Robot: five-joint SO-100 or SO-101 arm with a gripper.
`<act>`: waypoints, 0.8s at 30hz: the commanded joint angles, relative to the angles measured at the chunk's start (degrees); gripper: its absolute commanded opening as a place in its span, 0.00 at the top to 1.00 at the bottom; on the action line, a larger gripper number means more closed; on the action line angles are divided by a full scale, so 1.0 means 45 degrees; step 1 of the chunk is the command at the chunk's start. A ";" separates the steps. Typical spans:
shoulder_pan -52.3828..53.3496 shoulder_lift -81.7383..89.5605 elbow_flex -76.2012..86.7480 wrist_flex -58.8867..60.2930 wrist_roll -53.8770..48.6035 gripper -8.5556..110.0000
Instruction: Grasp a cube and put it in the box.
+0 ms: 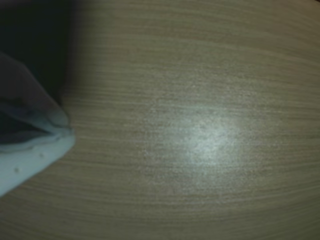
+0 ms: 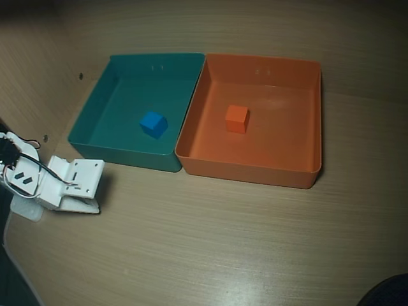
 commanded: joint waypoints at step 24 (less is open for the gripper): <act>0.0020 0.1484 0.0762 0.5410 0.0566 0.97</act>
